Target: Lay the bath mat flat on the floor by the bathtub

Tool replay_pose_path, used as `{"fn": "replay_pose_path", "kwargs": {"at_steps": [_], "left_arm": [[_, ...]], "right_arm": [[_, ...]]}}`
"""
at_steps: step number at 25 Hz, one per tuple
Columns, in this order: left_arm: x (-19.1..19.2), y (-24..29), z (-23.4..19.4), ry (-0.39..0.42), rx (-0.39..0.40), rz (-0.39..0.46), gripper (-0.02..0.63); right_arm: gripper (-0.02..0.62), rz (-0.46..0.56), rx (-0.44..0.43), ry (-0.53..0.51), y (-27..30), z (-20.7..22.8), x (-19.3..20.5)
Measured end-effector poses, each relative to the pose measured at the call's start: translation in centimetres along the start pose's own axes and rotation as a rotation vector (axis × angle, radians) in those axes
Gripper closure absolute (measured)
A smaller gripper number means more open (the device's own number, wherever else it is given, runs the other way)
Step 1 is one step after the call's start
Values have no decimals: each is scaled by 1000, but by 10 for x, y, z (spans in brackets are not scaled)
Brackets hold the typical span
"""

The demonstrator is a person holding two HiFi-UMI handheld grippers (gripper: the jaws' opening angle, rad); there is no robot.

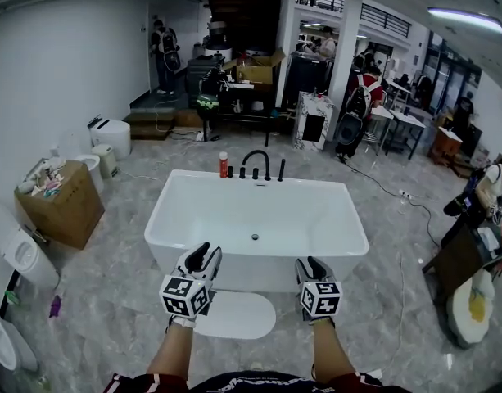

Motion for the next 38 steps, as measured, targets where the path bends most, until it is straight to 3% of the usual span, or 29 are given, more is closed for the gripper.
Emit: {"fn": "replay_pose_path", "kwargs": {"at_steps": [9, 17, 27, 35, 38], "left_arm": [[-11, -96, -8, -1, 14, 24, 469], [6, -159, 4, -34, 42, 9, 469], [10, -174, 26, -54, 38, 14, 472], [-14, -166, 58, 19, -10, 39, 505], [-18, -168, 60, 9, -42, 35, 528]], "right_arm": [[431, 50, 20, 12, -67, -76, -3], [431, 30, 42, -11, -139, -126, 20], [433, 49, 85, -26, -196, -109, 11], [433, 87, 44, -3, -209, -75, -1], [440, 94, 28, 3, -209, -66, -4]]}}
Point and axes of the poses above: the fingertips, and each gripper's own axes: y forward along the fingers, z to its right, x out of its underside, the point moved 7 cm from there along -y, backward along the fingers, and after that the axes turned 3 degrees about y, right-handed, at the moved point
